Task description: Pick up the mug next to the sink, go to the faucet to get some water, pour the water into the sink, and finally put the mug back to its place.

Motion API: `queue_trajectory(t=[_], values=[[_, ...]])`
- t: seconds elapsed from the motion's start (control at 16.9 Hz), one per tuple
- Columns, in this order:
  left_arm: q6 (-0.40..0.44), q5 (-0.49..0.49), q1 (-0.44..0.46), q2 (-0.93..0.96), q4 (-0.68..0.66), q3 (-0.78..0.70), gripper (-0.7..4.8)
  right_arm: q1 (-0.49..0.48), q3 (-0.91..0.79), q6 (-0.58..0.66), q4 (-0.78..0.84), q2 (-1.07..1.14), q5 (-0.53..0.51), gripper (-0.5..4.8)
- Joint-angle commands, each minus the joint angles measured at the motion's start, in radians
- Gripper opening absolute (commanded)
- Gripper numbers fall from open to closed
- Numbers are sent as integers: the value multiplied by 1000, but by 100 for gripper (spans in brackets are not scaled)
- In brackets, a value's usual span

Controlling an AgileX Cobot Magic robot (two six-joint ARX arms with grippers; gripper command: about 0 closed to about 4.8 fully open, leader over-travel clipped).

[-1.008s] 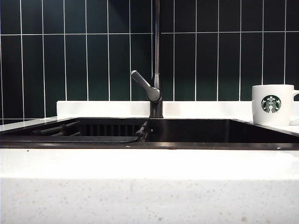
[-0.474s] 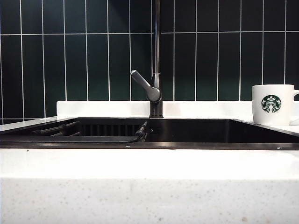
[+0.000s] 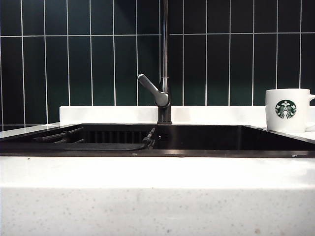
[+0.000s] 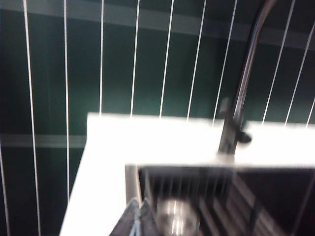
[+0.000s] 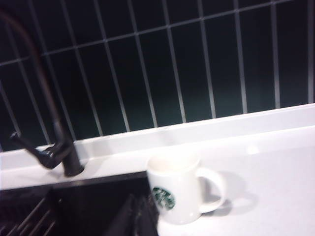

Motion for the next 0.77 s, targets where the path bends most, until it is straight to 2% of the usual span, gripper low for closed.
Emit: queue_trajectory(t=[0.06, 0.3, 0.36, 0.41, 0.47, 0.53, 0.65, 0.71, 0.77], values=[[-7, 16, 0, 18, -65, 72, -6, -2, 93, -22, -75, 42, 33, -1], [-5, 70, 0, 235, -66, 249, -6, -2, 310, -212, -188, 212, 44, -1], [-10, 108, 0, 285, -47, 274, -6, -2, 335, -229, -196, 232, 44, -1], [-11, 158, 0, 340, 34, 289, -6, -2, 357, -229, -181, 237, 43, 17], [-11, 160, 0, 375, 134, 290, -6, -2, 362, -229, -148, 231, 44, 41], [-12, 161, 0, 398, 194, 290, -5, -2, 365, -228, -133, 226, 44, 41], [-37, 151, -24, 448, 192, 290, -1, -1, 372, -228, -159, 196, 43, 42], [-16, 129, -48, 452, 183, 289, 14, -1, 372, -228, -162, 188, 43, 52], [43, 135, -84, 477, 195, 294, 83, -1, 376, -228, -164, 186, 43, 115]])
